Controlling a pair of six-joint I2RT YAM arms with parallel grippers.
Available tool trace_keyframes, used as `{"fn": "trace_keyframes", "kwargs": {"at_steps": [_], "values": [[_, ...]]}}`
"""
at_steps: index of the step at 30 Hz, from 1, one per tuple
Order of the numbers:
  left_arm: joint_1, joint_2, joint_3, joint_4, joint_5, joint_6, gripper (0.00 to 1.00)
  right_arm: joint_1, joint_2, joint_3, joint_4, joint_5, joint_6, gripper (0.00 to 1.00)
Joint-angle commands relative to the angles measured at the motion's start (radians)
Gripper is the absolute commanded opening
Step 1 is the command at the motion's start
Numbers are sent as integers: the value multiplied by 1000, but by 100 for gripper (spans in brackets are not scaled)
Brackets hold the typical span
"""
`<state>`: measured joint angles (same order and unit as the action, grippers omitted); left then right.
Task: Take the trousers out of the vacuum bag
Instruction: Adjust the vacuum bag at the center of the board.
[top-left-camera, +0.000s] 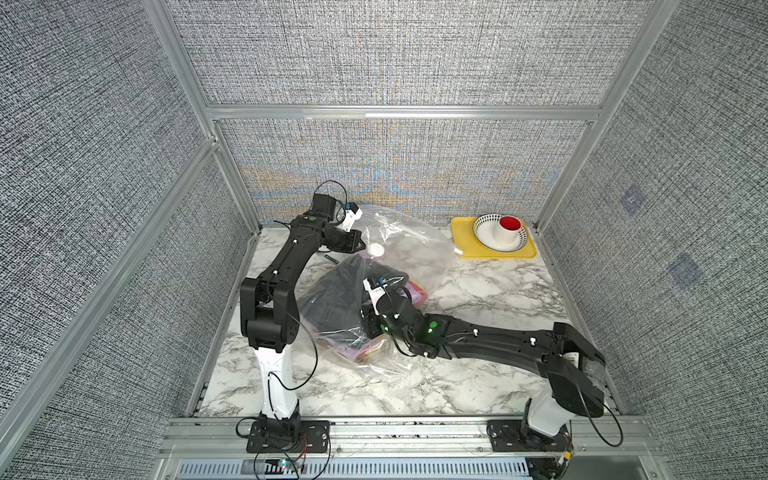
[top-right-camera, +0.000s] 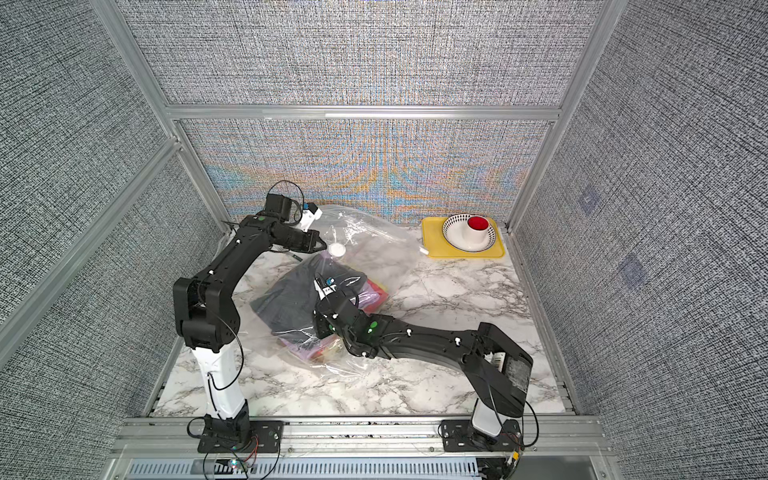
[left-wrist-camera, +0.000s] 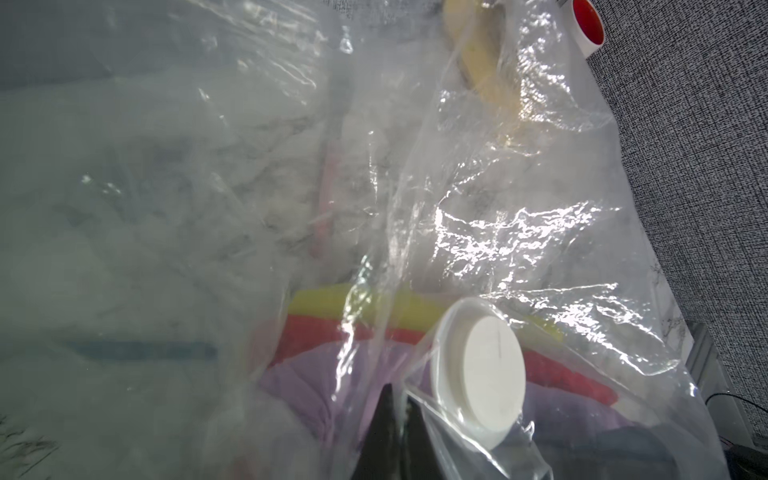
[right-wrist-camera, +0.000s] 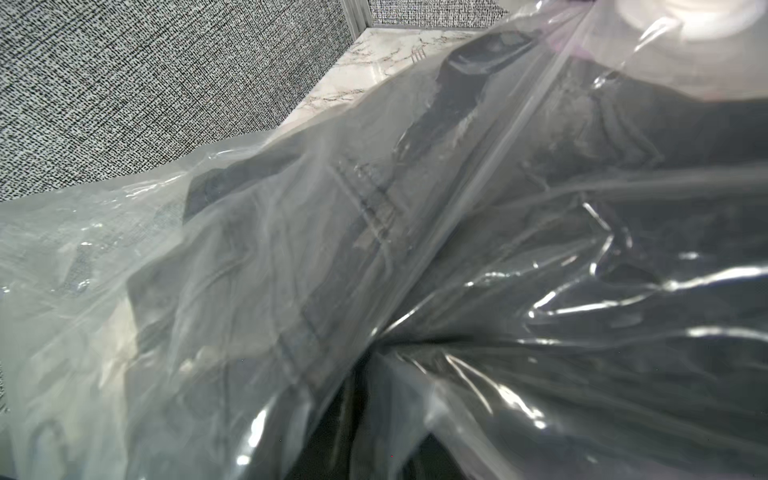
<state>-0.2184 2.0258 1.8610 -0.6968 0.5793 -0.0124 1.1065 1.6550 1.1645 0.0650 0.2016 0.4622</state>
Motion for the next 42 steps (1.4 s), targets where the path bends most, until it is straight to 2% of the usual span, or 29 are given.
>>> {"fn": "trace_keyframes", "kwargs": {"at_steps": [1, 2, 4, 9, 13, 16, 20, 21, 23, 30, 35, 42], "values": [[8, -72, -48, 331, -72, -17, 60, 30, -62, 15, -43, -218, -137, 46], [8, -106, -89, 348, -87, -18, 67, 23, -81, 15, -85, -197, -155, 53], [8, -170, -160, 363, -124, -22, 72, 0, -132, 11, -145, -170, -181, 60], [8, -349, -310, 312, -269, -41, 75, -127, -260, -27, -249, -130, -223, 68], [8, -539, -488, 290, -351, -91, 79, -299, -340, -87, -222, -185, -252, 76], [6, -693, -627, 281, -363, -163, 82, -404, -349, -92, -208, -220, -281, 84], [-7, -861, -796, 282, -365, -301, 85, -527, -284, -89, -174, -303, -287, 95], [-15, -894, -818, 267, -374, -323, 93, -549, -261, -88, -165, -322, -285, 97], [-34, -953, -857, 209, -402, -356, 100, -599, -206, -77, -148, -375, -281, 99], [-79, -1134, -947, 59, -450, -440, 100, -712, -40, -72, -16, -545, -224, 99], [-116, -1182, -998, -10, -440, -476, 100, -720, 63, -27, 24, -671, -201, 99], [-136, -1258, -1120, 0, -436, -547, 99, -714, 95, -43, 46, -740, -192, 99]]}}
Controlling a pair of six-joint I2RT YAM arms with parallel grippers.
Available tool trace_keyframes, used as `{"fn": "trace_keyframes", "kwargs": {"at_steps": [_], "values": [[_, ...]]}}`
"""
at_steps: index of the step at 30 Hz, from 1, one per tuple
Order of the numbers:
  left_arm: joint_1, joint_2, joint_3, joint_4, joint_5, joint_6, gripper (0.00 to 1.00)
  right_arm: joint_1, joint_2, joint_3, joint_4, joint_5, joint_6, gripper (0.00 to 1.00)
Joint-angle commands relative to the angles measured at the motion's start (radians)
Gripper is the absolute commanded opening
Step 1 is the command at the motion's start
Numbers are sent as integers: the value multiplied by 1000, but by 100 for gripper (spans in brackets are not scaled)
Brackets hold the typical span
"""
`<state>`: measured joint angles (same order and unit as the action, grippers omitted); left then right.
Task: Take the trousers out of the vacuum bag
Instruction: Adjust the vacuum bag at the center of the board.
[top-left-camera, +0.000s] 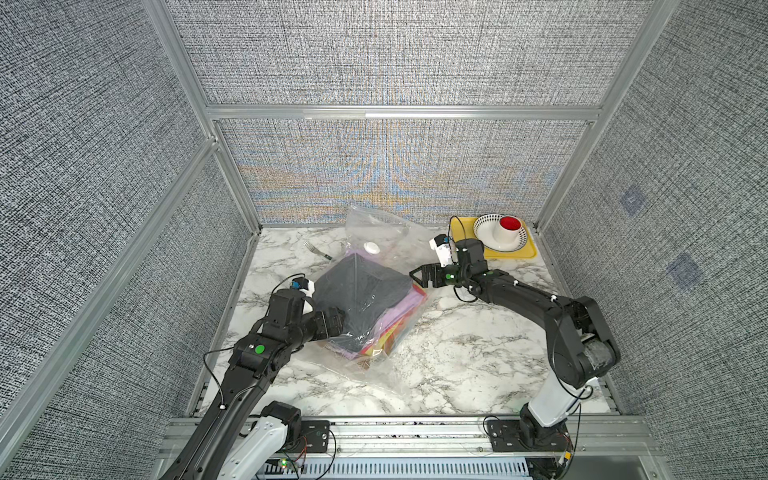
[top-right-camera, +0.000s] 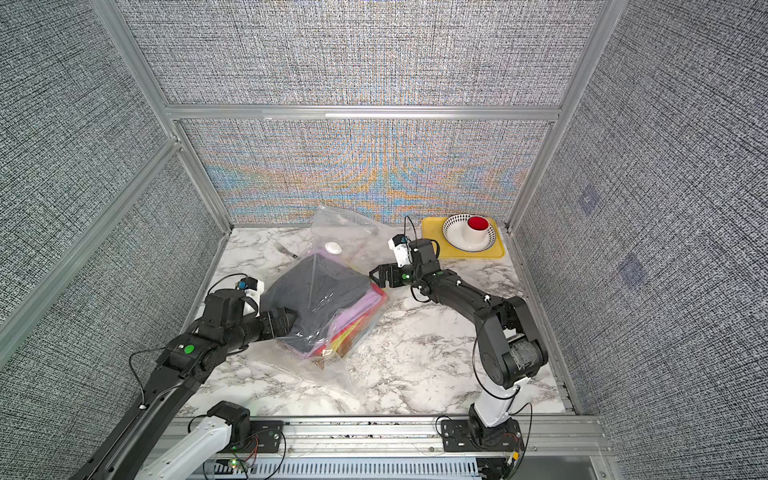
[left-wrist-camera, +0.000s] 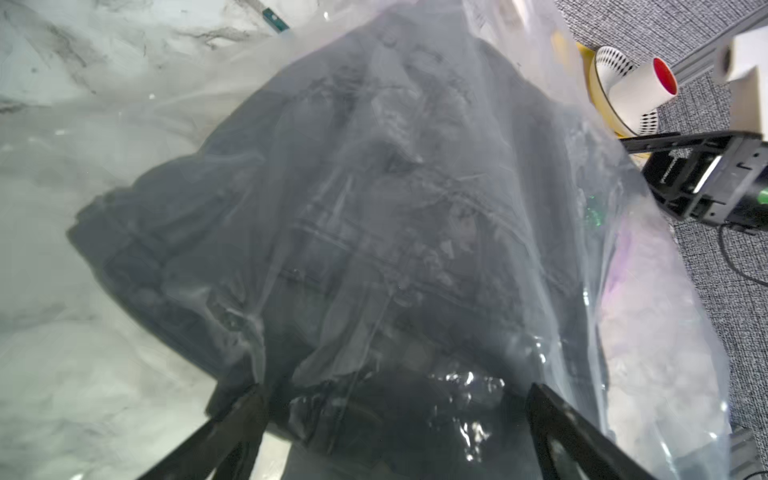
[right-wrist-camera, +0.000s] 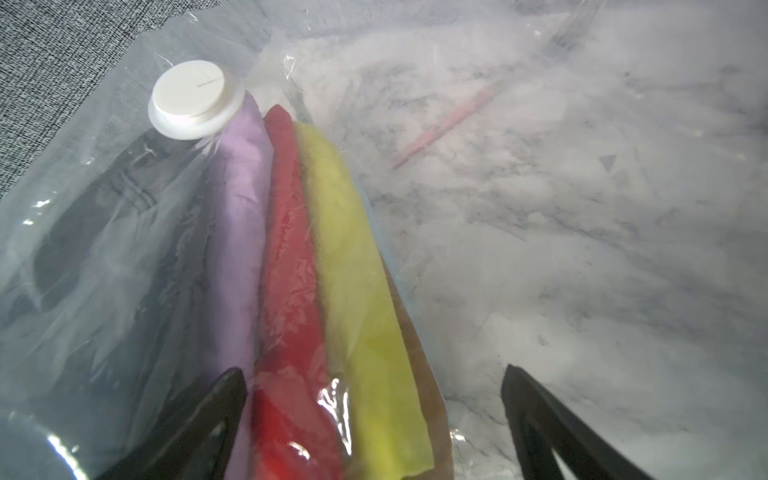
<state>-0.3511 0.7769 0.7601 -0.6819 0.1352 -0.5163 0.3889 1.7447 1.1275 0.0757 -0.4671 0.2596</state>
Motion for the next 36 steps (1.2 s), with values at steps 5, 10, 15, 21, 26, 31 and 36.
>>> {"fn": "trace_keyframes", "kwargs": {"at_steps": [5, 10, 15, 21, 26, 31, 36], "values": [[-3, 14, -47, 25, 14, -64, 80, 32, 18, -39, 45, -132, -2, 93], [-3, 41, -58, 75, 4, -83, 53, 64, 13, -77, 45, -147, -6, 67], [-3, 80, -52, 89, -36, -76, 21, 105, -2, -112, 35, -168, -12, 40], [-3, 145, 0, 113, -124, -44, 0, 184, -40, -144, 30, -147, 4, 19], [8, 217, 119, 105, -292, 49, 0, 300, -65, -133, 46, -104, 62, 15], [79, 368, 263, 110, -341, 127, 0, 437, -37, -73, 73, -61, 139, 7], [190, 533, 392, 161, -262, 161, 0, 509, 2, -25, 126, -49, 206, 2]]}}
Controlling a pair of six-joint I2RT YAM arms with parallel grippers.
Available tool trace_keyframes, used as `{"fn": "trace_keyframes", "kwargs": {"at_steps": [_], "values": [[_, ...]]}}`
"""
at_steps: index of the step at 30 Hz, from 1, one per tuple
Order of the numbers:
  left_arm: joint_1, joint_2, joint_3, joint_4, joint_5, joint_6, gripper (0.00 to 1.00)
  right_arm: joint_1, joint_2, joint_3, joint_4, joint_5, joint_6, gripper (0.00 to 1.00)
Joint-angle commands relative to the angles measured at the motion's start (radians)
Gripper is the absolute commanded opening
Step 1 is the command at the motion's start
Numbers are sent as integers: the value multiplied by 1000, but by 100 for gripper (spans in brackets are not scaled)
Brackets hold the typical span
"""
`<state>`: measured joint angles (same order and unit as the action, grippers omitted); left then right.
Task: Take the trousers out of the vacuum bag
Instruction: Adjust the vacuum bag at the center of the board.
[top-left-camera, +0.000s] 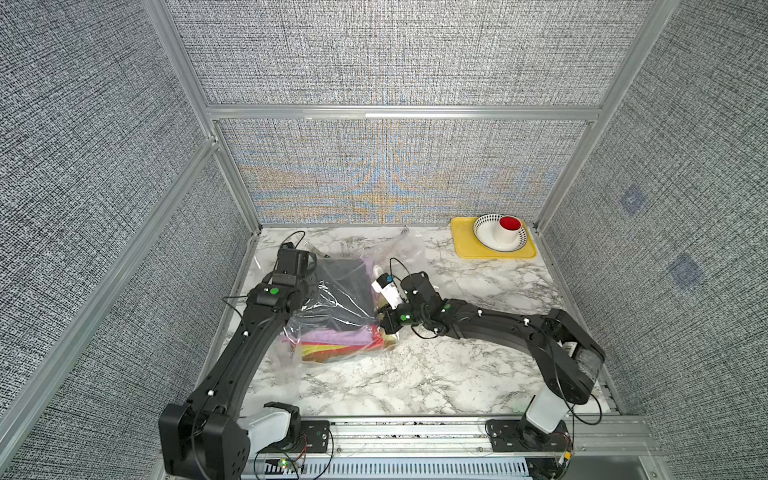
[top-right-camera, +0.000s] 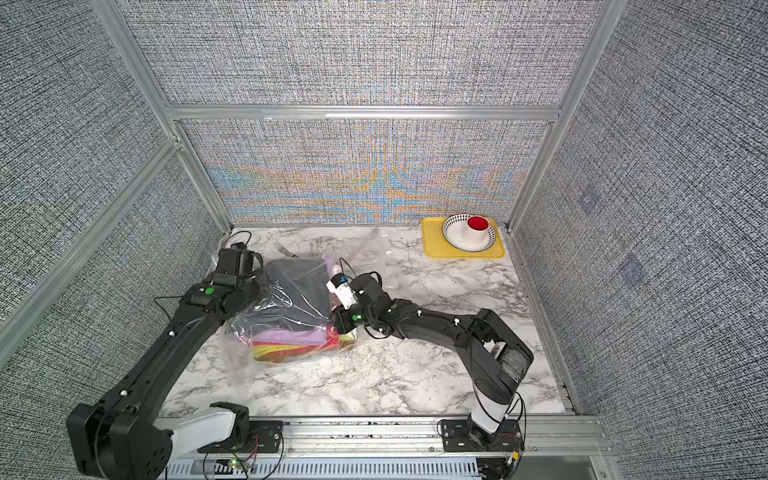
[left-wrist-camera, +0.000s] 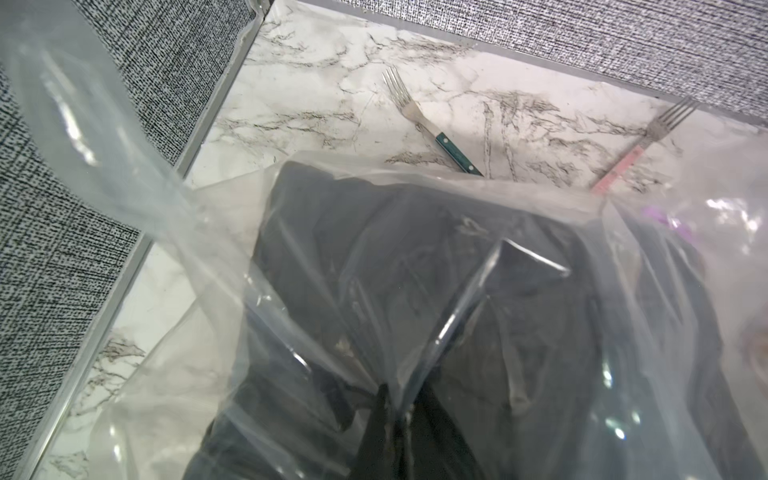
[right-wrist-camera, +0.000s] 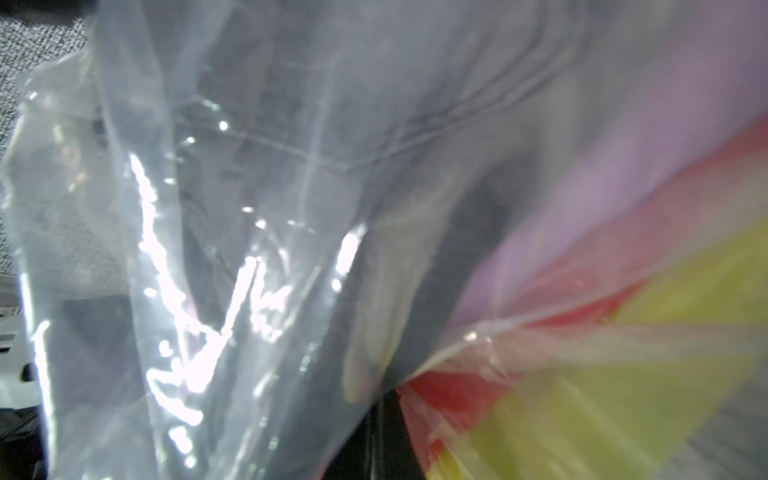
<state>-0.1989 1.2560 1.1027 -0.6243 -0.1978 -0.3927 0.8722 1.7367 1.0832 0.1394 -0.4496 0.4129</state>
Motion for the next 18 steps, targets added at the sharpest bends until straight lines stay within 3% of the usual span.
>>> {"fn": "trace_keyframes", "kwargs": {"at_steps": [1, 7, 18], "values": [[59, 90, 80, 108, 83, 44, 0, 32, 12, 20, 77, -63, 65, 2], [131, 262, 238, 117, 144, 92, 0, 45, 52, 59, 173, -30, 146, 2], [200, 479, 432, 133, 196, 121, 0, 53, 278, 380, 218, -37, 245, 2]]}}
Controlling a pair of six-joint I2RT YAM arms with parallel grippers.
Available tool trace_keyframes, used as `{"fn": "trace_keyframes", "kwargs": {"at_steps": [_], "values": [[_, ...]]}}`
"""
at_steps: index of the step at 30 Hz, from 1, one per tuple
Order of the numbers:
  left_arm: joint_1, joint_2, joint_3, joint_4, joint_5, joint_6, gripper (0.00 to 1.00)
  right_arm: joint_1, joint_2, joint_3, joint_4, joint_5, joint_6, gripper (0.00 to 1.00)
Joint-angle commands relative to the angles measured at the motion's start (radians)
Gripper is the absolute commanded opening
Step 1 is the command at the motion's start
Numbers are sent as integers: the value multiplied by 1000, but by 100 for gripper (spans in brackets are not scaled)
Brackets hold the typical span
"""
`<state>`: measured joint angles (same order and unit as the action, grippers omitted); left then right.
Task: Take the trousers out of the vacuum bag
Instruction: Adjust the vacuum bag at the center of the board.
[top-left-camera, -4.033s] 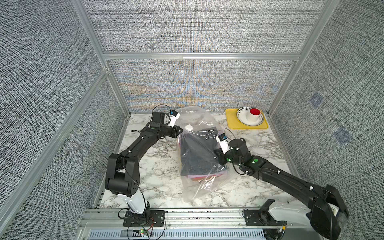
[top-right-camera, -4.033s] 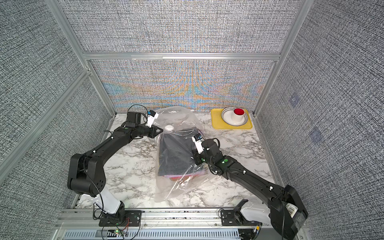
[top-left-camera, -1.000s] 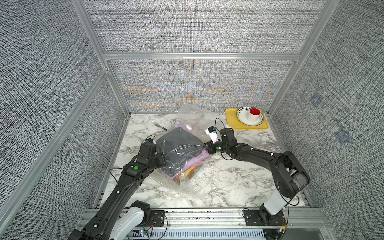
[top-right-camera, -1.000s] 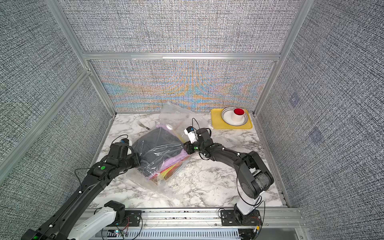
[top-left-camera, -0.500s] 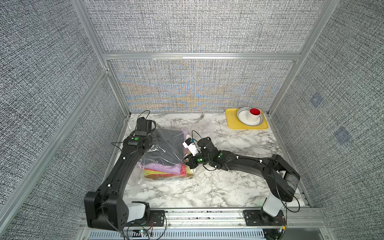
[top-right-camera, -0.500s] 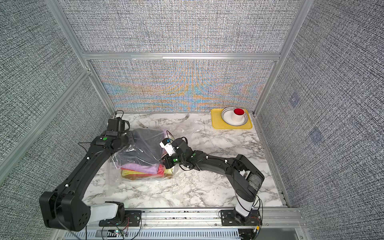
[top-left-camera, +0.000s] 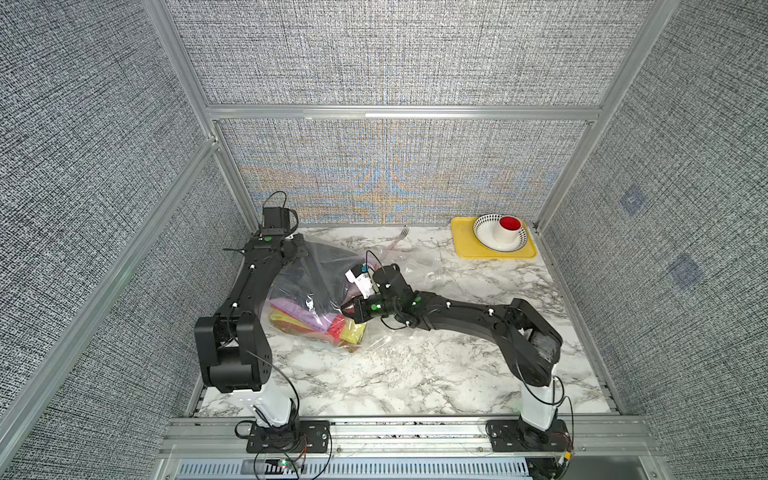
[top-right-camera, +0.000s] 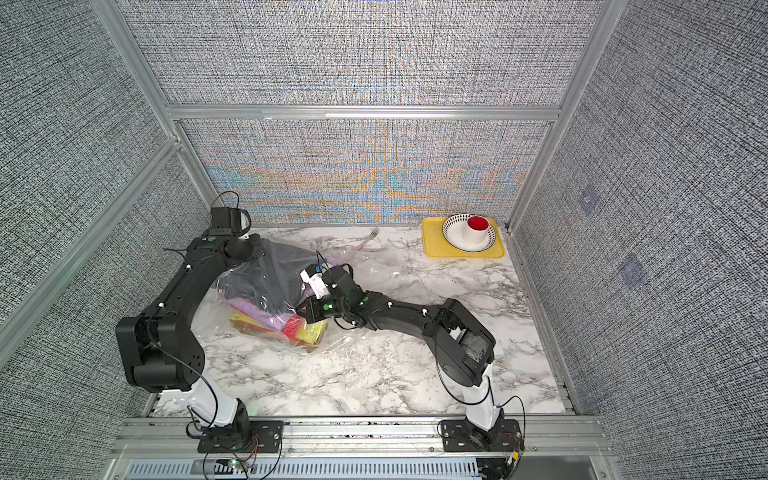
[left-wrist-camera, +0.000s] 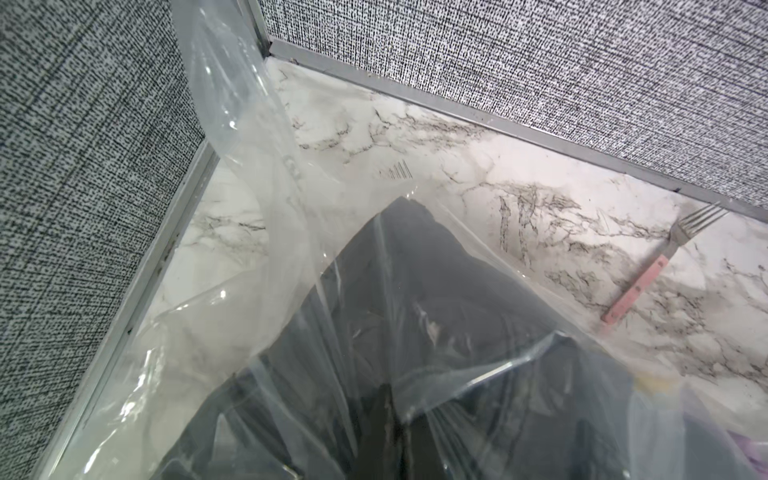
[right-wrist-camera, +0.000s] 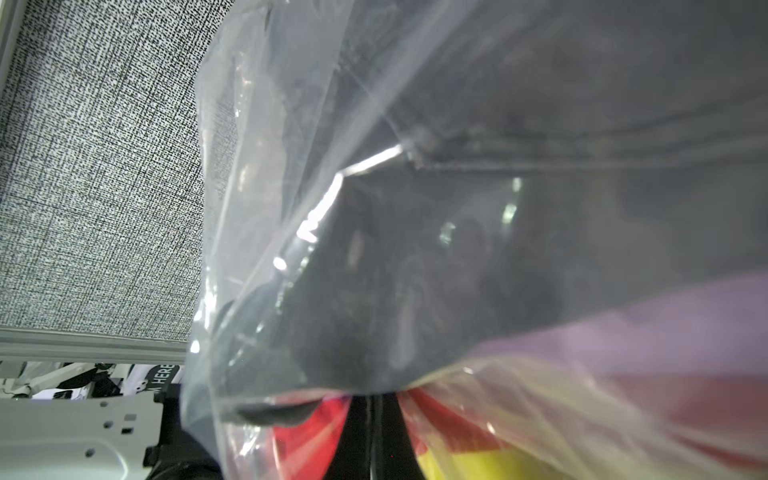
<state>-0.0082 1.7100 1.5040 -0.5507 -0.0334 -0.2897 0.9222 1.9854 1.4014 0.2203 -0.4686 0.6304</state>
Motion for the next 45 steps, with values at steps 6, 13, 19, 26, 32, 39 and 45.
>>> {"fn": "trace_keyframes", "kwargs": {"at_steps": [6, 13, 19, 26, 32, 39, 45], "values": [[46, 80, 111, 8, 51, 34, 0, 3, 72, 174, 53, -21, 1, 3], [69, 48, 114, -5, 51, 65, 0, 1, -83, 112, -178, 1, -194, 36], [68, -2, 117, -18, 144, 108, 2, -48, -354, -80, -325, 106, -297, 65], [43, -89, 99, -23, 221, 128, 55, -175, -638, -264, -390, 233, -330, 82], [-56, -152, 122, -89, 188, 213, 86, -336, -766, -393, -399, 246, -321, 85], [-326, -226, 44, -101, 128, 286, 90, -468, -829, -458, -440, 349, -327, 91], [-508, -273, -36, -71, 67, 214, 91, -596, -872, -513, -444, 363, -304, 93]]}}
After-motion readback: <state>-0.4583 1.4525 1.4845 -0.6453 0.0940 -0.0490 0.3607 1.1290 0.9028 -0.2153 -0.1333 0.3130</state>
